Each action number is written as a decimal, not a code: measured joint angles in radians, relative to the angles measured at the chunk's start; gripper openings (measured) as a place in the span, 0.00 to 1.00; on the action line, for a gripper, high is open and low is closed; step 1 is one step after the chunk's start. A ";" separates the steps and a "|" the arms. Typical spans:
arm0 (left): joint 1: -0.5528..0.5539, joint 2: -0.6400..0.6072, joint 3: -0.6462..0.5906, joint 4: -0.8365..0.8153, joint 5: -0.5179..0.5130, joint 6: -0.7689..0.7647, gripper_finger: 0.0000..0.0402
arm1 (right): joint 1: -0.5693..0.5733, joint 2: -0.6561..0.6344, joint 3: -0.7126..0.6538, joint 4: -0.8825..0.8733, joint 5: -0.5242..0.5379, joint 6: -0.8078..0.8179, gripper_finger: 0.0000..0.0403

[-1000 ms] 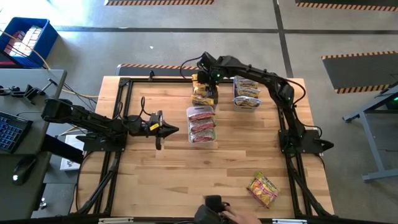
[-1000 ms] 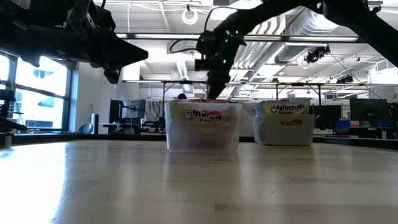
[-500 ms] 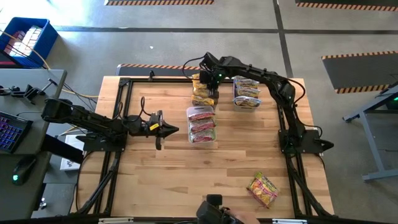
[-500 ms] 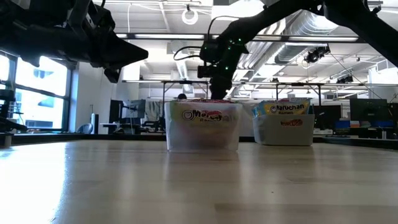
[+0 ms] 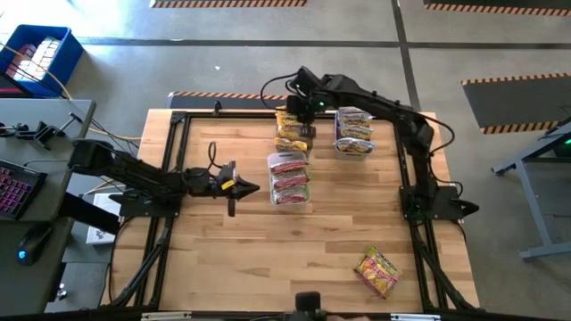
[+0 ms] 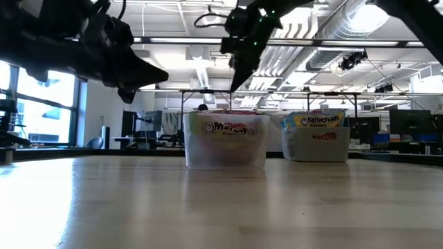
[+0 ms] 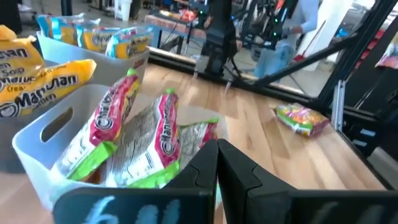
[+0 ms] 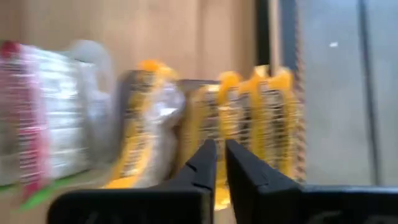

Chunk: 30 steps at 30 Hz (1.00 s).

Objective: Sort Maruchan noodles
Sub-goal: Adjust the transparent bin

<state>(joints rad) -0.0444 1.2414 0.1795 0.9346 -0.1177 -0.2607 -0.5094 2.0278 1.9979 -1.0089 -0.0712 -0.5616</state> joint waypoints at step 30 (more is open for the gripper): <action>0.509 0.573 0.281 0.038 0.276 0.194 0.00 | 0.240 -0.455 -1.277 1.125 0.064 0.563 0.00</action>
<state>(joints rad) 0.4643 1.8141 0.4602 0.9727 0.1582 -0.0663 -0.2692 1.5724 0.7214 0.1161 -0.0067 0.0010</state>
